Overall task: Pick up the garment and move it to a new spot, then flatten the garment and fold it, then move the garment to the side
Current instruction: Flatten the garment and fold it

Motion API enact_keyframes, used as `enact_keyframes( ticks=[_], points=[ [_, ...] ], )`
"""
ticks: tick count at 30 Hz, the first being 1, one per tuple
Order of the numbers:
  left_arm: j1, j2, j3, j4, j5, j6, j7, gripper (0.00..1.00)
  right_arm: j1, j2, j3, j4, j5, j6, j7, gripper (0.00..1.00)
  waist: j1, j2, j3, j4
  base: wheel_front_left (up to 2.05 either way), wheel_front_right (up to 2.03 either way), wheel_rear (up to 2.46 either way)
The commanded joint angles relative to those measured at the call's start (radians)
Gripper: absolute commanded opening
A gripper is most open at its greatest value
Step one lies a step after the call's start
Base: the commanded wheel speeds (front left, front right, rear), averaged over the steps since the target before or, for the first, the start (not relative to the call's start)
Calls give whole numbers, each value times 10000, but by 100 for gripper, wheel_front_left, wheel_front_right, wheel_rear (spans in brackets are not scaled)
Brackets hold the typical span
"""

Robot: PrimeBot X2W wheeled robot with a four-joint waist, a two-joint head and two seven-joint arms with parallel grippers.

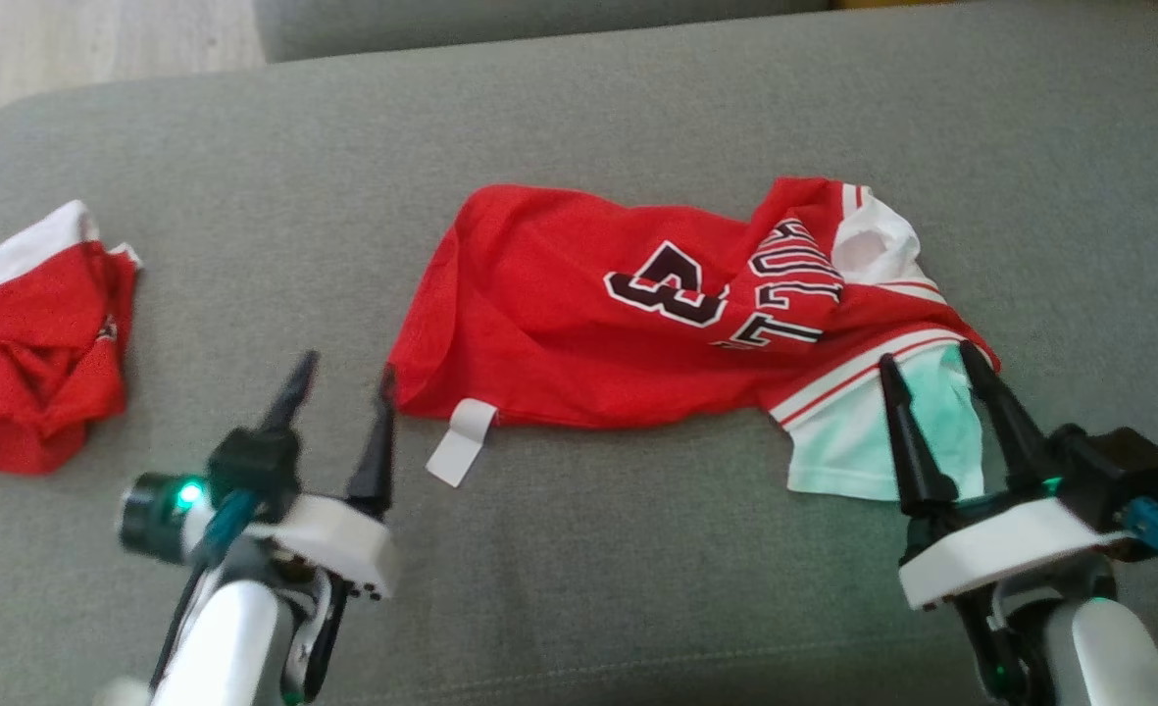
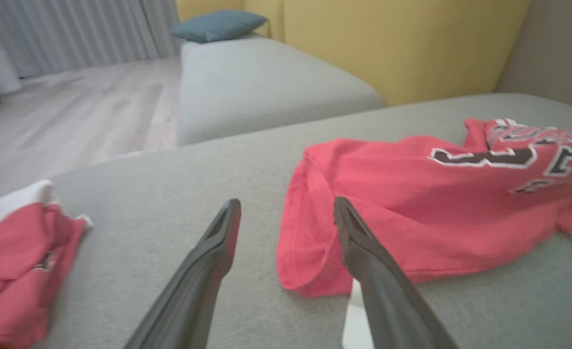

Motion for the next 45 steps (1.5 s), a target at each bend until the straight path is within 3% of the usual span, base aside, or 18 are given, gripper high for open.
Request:
enact_keyframes(
  ticks=[1,11,12,13,14,24,37,38,39,45],
  points=[
    [-779,115,161,-39,-93,-184,325,100,-349,-28,314,-384,11,33,36,100,0,-1,160,-154,0,0,0],
    [-2053,212,-357,2014,-242,-921,2237,100,-488,-44,414,-219,117,33,138,100,0,-1,716,-810,0,0,0],
    [-2146,226,-351,2152,-273,-948,2323,93,-491,-43,402,-189,126,33,151,100,0,-1,752,-859,0,0,0],
    [-2222,239,-349,2286,-306,-978,2409,38,-479,-43,375,-144,138,33,193,100,0,-1,776,-898,0,0,0],
    [-2282,238,-326,2382,-360,-997,2448,0,-455,-49,336,-92,156,33,264,100,0,-1,804,-936,0,0,0],
    [-2365,198,-265,2328,-576,-894,2178,0,-74,-421,-551,1148,311,33,2027,100,0,-1,1058,-864,0,0,0],
    [-2370,97,-307,1619,-771,-771,2001,0,-849,-464,-859,2409,909,33,2885,98,0,-1,1510,-388,0,0,0],
    [-2357,101,-304,1557,-781,-749,1987,0,-915,-507,-851,2464,995,33,2882,57,0,-1,1531,-373,0,0,0],
    [-2342,101,-287,1490,-803,-728,1945,0,-952,-561,-829,2533,1080,33,2919,0,0,-1,1547,-355,0,0,0],
    [-2152,77,-42,851,-1124,-586,1786,0,-1031,-823,-884,1839,1646,33,2197,0,0,-1,1491,-321,0,0,0]
  ],
)
